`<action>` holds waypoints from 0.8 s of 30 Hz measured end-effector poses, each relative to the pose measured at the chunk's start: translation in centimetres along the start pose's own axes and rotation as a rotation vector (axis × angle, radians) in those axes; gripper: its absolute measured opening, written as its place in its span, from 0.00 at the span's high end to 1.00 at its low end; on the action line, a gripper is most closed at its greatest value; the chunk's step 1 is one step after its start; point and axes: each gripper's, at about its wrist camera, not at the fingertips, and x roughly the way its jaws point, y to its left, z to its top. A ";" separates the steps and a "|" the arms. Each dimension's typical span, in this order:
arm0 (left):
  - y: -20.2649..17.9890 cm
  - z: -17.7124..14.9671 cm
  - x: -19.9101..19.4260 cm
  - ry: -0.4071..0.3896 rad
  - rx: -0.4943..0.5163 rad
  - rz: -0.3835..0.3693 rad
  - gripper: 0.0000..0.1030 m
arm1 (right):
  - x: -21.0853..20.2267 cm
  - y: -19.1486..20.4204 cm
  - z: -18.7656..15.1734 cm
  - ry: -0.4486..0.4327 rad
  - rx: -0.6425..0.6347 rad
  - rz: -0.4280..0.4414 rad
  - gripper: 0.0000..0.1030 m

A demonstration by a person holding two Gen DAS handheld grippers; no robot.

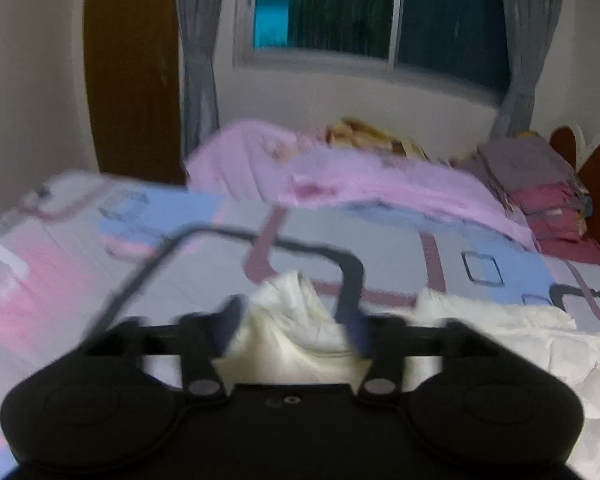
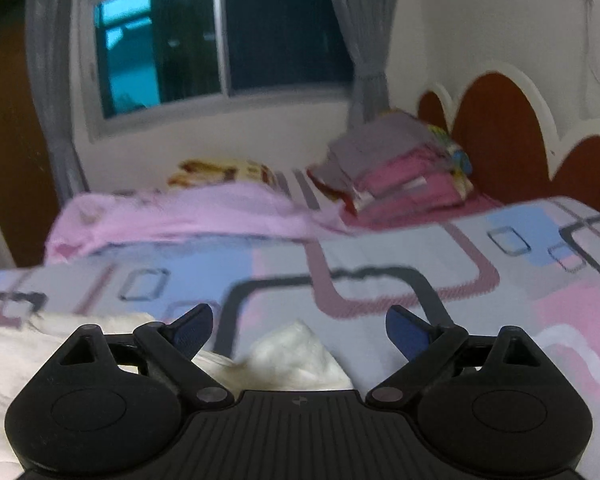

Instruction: Fold large clothes

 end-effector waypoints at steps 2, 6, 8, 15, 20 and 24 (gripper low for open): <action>-0.1 0.1 -1.0 -0.037 0.034 0.005 0.27 | -0.6 0.4 0.3 -0.003 0.003 0.021 0.10; 0.0 -0.2 -2.6 -0.033 0.059 -0.035 0.29 | -1.3 1.4 0.3 0.007 -0.004 0.042 0.25; -0.2 -0.9 -3.6 -0.027 0.067 -0.075 0.29 | -1.6 1.8 0.0 0.026 0.003 0.060 0.30; -3.1 -5.0 -4.7 -0.006 0.197 -0.197 0.29 | -3.1 5.1 -2.7 0.044 -0.112 0.073 0.32; -5.2 -6.3 -3.8 -0.026 0.253 -0.232 0.30 | -2.7 9.1 -4.4 0.035 -0.212 0.112 0.32; -6.7 -5.9 -1.7 -0.035 0.279 -0.240 0.30 | -0.6 11.1 -4.1 0.035 -0.226 0.124 0.32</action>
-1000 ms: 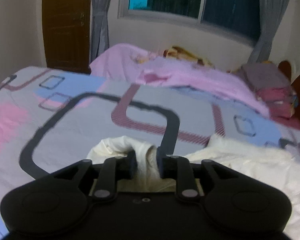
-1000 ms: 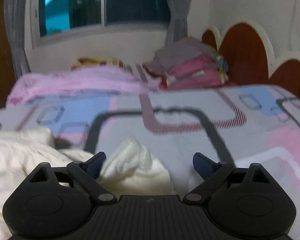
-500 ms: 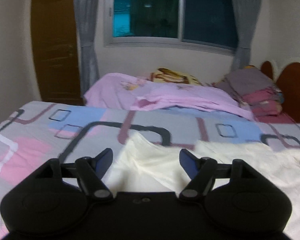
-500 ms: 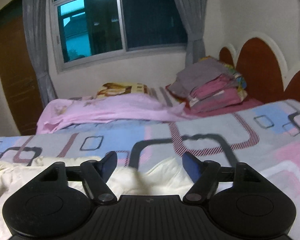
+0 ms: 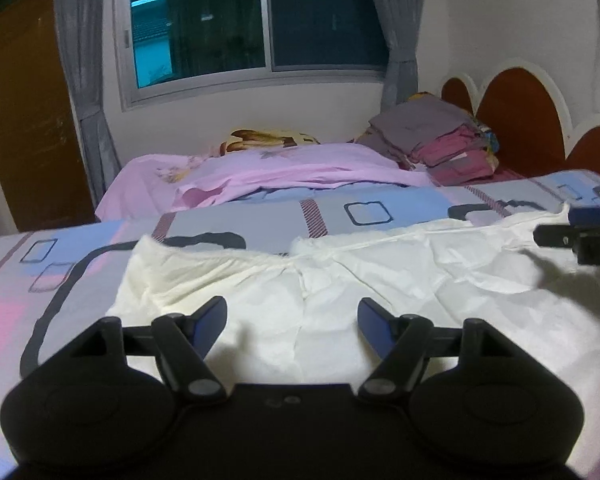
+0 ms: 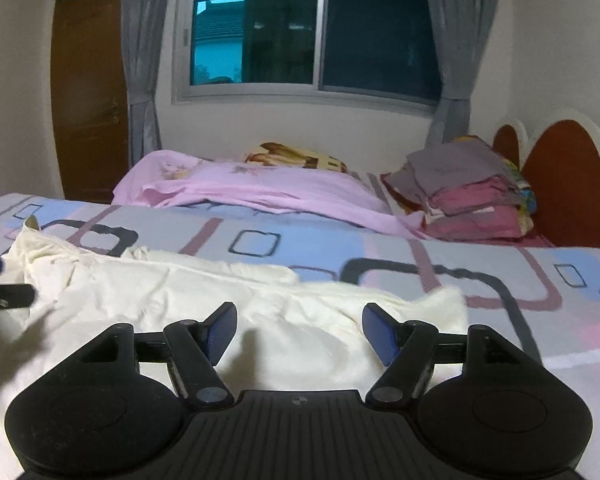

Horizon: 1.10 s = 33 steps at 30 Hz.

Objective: Fold large clothes
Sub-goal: 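Smooth the folded jacket flat with both open tools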

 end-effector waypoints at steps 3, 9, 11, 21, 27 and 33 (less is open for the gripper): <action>0.8 0.1 2.3 -0.002 -0.002 0.040 0.30 | 2.5 -0.9 0.5 0.021 -0.006 -0.038 0.32; 5.2 -0.8 6.4 0.041 -0.103 0.121 0.29 | 7.2 -5.9 -1.5 0.103 -0.013 -0.159 0.32; 6.3 -1.2 7.6 0.049 -0.151 0.106 0.27 | 8.6 -7.2 -2.4 0.128 0.002 -0.185 0.32; 7.1 -2.2 10.6 0.071 -0.221 0.112 0.20 | 11.8 -9.4 -4.5 0.165 0.110 -0.209 0.32; 7.2 -1.6 8.0 0.066 -0.233 0.114 0.23 | 7.9 -8.7 -2.4 0.114 0.139 -0.182 0.32; 6.3 -0.6 3.0 0.026 -0.234 0.077 0.21 | 2.7 -4.5 -0.4 0.007 0.084 -0.085 0.32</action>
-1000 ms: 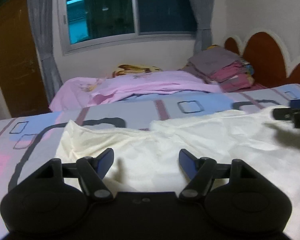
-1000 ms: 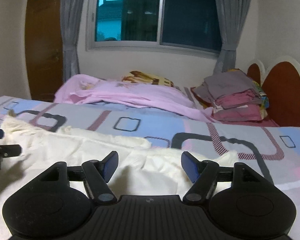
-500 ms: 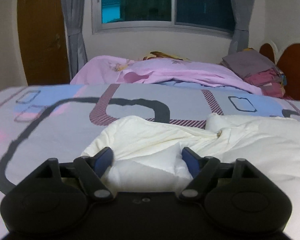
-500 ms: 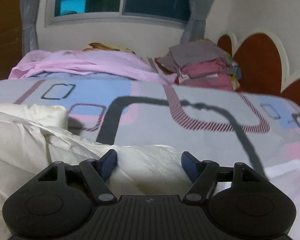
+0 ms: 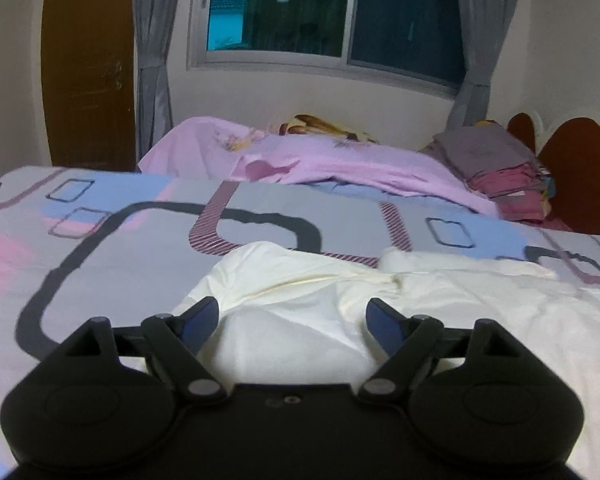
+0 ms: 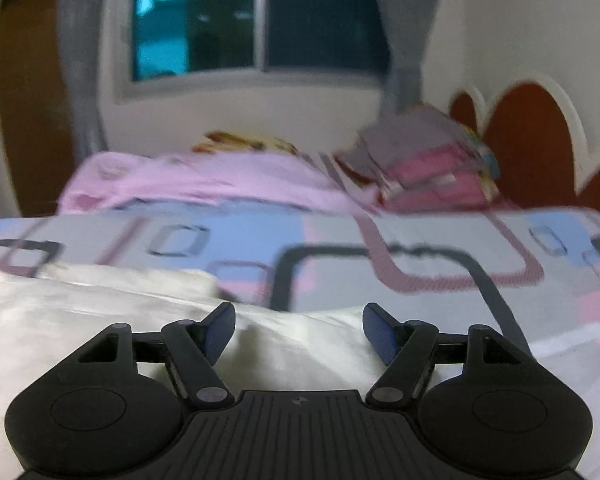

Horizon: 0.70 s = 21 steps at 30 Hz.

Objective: Fold large clothes
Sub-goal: 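Smooth the folded jacket flat with both open tools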

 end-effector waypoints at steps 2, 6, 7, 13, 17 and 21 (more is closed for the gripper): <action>-0.8 0.0 -1.1 0.008 0.004 -0.019 0.21 | -0.9 1.6 0.2 -0.005 -0.016 0.036 0.32; -3.1 -0.7 -2.6 0.043 0.020 -0.043 0.21 | -1.9 4.7 -0.2 0.003 -0.027 0.089 0.32; -3.6 -1.1 -2.7 0.051 0.021 -0.046 0.21 | -2.0 5.2 -0.3 0.008 -0.027 0.095 0.32; -4.9 -3.1 -1.5 0.098 0.051 0.007 0.18 | -1.4 6.3 -2.2 0.051 -0.063 0.054 0.32; -4.0 -4.3 -0.3 0.107 0.041 0.042 0.14 | 0.1 4.3 -4.0 0.100 -0.057 0.020 0.32; -4.5 -5.2 0.3 0.090 0.085 0.063 0.14 | 1.4 4.5 -5.4 0.119 -0.084 0.007 0.29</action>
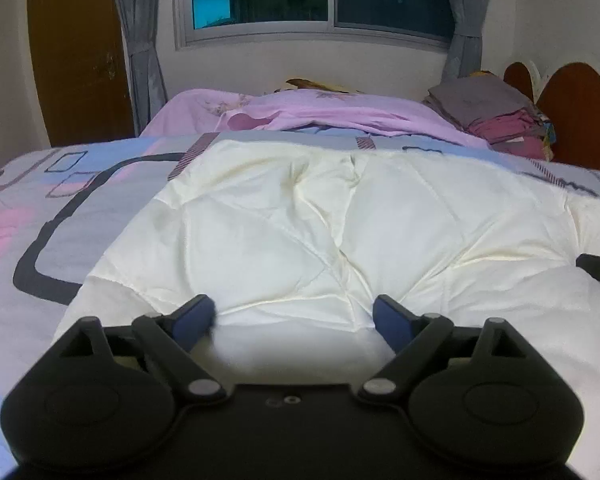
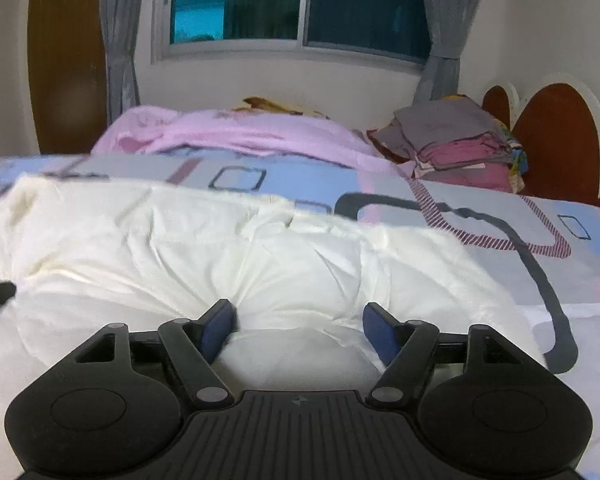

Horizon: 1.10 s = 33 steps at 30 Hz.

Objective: Fold large clothes
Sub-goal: 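Smooth the folded jacket flat with both open tools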

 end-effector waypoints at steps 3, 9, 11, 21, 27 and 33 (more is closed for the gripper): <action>0.0 -0.2 0.6 -0.005 -0.005 0.006 0.14 | 1.2 -0.1 -0.6 0.010 0.019 -0.003 0.25; 0.0 -0.3 1.1 0.003 0.006 0.001 0.13 | 2.1 0.1 -1.2 0.013 0.003 -0.016 0.24; 0.0 0.4 0.9 0.030 0.012 0.004 0.13 | 1.8 -0.3 -0.2 0.047 0.008 -0.002 0.24; 0.6 1.7 -2.9 0.023 0.004 -0.004 0.15 | -3.7 -0.4 2.8 -0.028 0.081 0.063 0.23; 0.7 1.7 -3.6 0.035 -0.003 -0.015 0.13 | -4.3 1.1 2.1 0.004 0.063 0.082 0.23; 2.2 0.6 -3.9 0.074 -0.032 -0.007 0.14 | -5.7 0.3 0.6 0.027 0.062 0.066 0.23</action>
